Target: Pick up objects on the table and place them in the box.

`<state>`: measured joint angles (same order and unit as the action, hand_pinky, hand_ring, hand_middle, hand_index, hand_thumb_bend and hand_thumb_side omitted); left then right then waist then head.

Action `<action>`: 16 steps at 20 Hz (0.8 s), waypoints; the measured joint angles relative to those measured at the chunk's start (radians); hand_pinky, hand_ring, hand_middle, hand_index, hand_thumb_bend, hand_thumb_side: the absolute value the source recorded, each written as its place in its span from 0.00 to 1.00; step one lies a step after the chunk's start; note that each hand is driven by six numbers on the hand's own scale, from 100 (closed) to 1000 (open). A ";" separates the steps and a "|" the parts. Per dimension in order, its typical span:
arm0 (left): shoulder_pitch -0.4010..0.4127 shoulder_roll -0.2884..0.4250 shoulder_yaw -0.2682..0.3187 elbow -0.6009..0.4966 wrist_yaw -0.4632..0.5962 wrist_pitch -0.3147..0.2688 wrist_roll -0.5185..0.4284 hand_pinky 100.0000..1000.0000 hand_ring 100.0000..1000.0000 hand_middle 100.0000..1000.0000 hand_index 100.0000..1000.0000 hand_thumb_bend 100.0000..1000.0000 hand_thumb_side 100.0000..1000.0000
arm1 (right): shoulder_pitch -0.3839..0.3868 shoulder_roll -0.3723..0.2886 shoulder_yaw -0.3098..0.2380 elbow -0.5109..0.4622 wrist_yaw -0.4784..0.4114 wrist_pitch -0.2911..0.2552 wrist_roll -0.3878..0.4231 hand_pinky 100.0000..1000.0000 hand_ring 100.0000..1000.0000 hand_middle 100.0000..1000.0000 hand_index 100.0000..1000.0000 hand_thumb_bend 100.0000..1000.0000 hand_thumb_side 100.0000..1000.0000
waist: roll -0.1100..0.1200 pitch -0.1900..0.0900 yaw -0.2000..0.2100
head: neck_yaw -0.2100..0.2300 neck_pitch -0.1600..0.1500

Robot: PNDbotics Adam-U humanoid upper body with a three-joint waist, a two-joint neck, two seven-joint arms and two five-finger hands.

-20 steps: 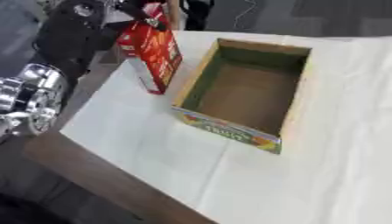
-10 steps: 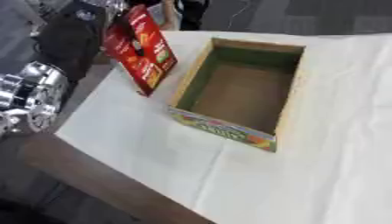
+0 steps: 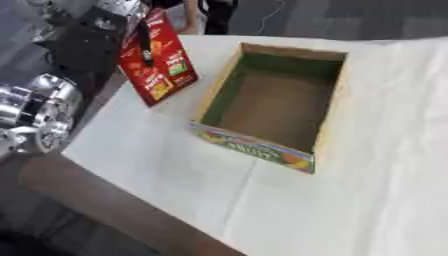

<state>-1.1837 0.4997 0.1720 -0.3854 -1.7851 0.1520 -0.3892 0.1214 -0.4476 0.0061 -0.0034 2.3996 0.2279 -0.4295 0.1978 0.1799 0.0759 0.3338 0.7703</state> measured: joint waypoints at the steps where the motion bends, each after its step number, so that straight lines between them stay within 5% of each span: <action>1: -0.004 0.000 0.000 0.003 0.008 -0.001 0.005 0.00 0.22 0.30 0.28 0.38 0.00 | -0.001 0.000 0.000 0.000 0.003 0.000 0.000 0.33 0.45 0.57 0.72 0.00 1.00 | 0.000 0.000 -0.001 | 0.000 0.000; 4: -0.008 0.006 0.007 0.014 0.054 0.003 0.031 0.00 0.00 0.10 0.13 0.09 0.06 | -0.006 0.000 0.000 0.000 0.007 -0.001 0.001 0.33 0.45 0.57 0.72 0.00 1.00 | 0.000 -0.005 -0.006 | 0.000 0.000; 5: -0.009 0.009 0.009 0.017 0.080 0.006 0.047 0.00 0.00 0.05 0.11 0.00 0.09 | -0.006 0.000 0.000 0.000 0.009 -0.002 0.002 0.33 0.45 0.56 0.72 0.00 1.00 | 0.000 -0.005 -0.006 | 0.000 0.000; 8: -0.009 0.017 0.012 0.020 0.164 0.013 0.135 0.00 0.00 0.00 0.06 0.06 0.05 | -0.006 0.000 0.000 0.000 0.013 -0.002 0.002 0.33 0.45 0.56 0.72 0.00 1.00 | 0.000 -0.005 -0.008 | 0.000 0.000; 16: -0.013 0.034 0.004 0.063 0.328 0.011 0.331 0.00 0.00 0.00 0.05 0.01 0.03 | -0.007 0.000 0.000 0.000 0.022 -0.006 -0.002 0.33 0.45 0.56 0.72 0.00 1.00 | -0.005 -0.006 -0.013 | -0.001 0.000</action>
<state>-1.1967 0.5342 0.1763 -0.3228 -1.4569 0.1630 -0.0581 0.1143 -0.4478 0.0061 -0.0034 2.4215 0.2217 -0.4313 0.1928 0.1741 0.0626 0.3330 0.7703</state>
